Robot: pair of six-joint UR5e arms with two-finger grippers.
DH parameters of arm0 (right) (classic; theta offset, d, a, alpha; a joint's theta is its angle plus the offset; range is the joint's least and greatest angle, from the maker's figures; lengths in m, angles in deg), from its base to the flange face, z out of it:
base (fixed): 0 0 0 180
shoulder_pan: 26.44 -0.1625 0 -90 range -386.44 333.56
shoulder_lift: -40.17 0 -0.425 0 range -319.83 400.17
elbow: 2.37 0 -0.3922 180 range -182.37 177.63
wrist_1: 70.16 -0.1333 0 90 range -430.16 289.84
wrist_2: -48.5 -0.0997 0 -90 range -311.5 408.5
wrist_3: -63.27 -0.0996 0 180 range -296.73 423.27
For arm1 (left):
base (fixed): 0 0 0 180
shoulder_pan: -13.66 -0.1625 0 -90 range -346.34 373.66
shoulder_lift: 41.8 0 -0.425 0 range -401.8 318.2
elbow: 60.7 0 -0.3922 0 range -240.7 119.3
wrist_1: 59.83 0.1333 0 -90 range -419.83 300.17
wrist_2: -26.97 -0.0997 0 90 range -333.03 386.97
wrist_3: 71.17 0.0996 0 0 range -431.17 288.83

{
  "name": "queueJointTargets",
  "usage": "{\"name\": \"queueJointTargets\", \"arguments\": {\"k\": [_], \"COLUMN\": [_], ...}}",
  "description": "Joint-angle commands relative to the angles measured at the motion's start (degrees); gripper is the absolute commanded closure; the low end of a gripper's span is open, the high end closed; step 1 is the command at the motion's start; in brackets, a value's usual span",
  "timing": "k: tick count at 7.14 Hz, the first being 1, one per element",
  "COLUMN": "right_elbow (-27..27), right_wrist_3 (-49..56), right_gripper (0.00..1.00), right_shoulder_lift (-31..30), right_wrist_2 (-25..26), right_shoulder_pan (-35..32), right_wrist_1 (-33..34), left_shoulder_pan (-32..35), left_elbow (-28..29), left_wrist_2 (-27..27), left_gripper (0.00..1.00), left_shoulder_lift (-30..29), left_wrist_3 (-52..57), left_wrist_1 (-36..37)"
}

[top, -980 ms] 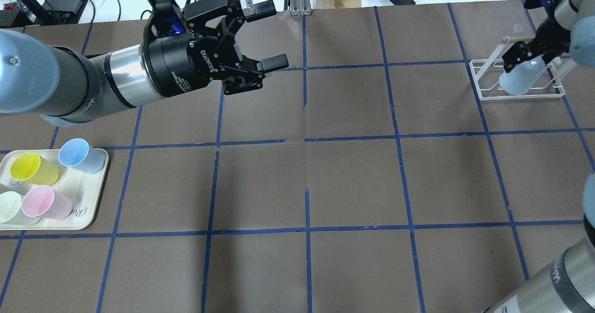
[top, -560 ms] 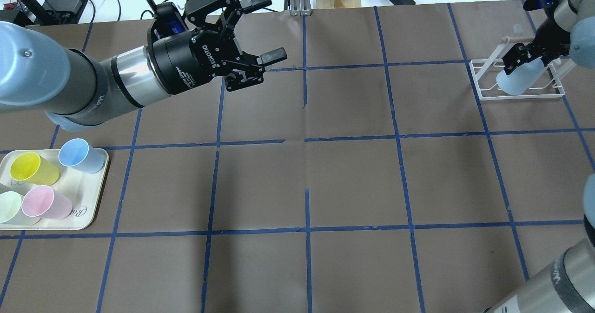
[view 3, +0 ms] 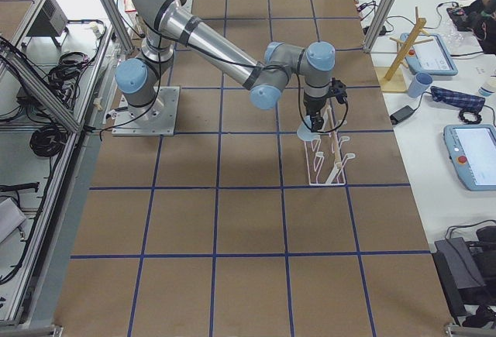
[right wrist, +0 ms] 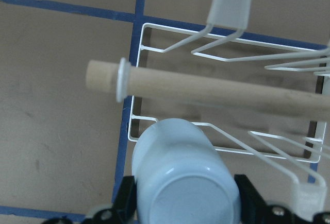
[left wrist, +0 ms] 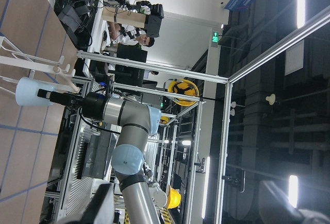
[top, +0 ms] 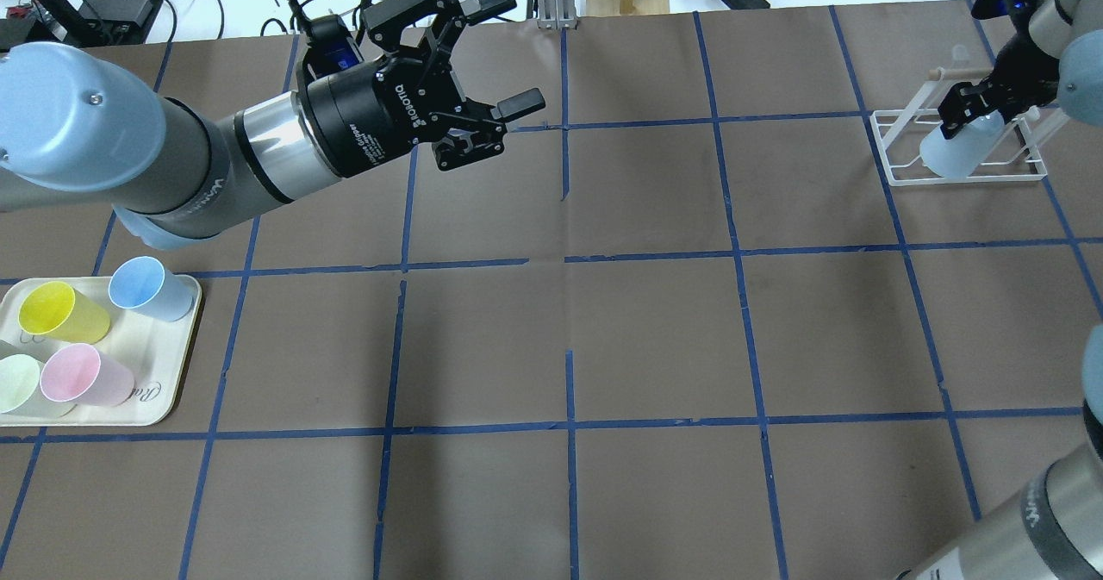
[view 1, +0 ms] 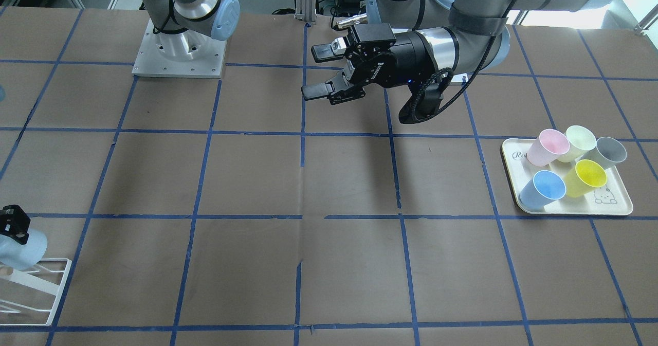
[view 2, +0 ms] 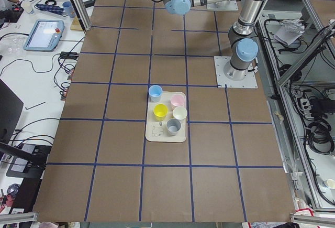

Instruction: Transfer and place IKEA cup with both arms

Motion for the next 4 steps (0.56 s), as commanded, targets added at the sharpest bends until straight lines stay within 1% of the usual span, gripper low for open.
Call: {"name": "queueJointTargets", "arguments": {"k": [1,2,3,4], "right_elbow": [-0.10,-0.18,-0.27,-0.27], "right_wrist_3": [0.07,0.50,0.94,1.82], "right_gripper": [0.89,0.92,0.95,0.98], "right_shoulder_lift": [-0.18,-0.36,-1.32,-2.89], "right_wrist_2": [0.07,0.16,1.64,2.61], "right_shoulder_pan": [0.00,0.00,0.00,0.00], "right_wrist_1": [-0.53,-0.53,-0.71,-2.01], "left_shoulder_pan": [0.12,0.12,0.12,0.12], "left_elbow": [0.52,-0.09,0.52,0.61], "left_wrist_2": [-0.11,-1.33,-4.13,-4.16], "left_gripper": [0.00,0.00,0.00,0.00], "left_shoulder_lift": [-0.49,-0.49,-0.41,-0.32], "left_wrist_3": [7.10,7.27,5.97,3.87], "left_wrist_1": [-3.91,-3.39,-3.73,-3.65]}}
